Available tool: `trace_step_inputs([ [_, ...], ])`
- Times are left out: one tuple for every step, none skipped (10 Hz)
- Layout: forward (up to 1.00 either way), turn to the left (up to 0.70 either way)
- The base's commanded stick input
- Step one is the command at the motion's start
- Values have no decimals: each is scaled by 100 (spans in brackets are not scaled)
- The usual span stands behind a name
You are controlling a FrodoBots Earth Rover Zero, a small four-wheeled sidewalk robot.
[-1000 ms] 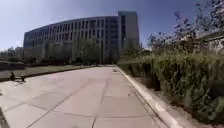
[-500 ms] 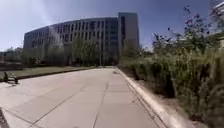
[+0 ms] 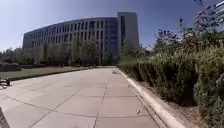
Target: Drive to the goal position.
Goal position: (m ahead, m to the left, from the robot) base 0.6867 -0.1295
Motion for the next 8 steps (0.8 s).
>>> trace_step_inputs([
  [70, -9],
  [70, -1],
  [70, -1],
  [70, -1],
  [70, -1],
  [70, -1],
  [70, -1],
  [70, -1],
])
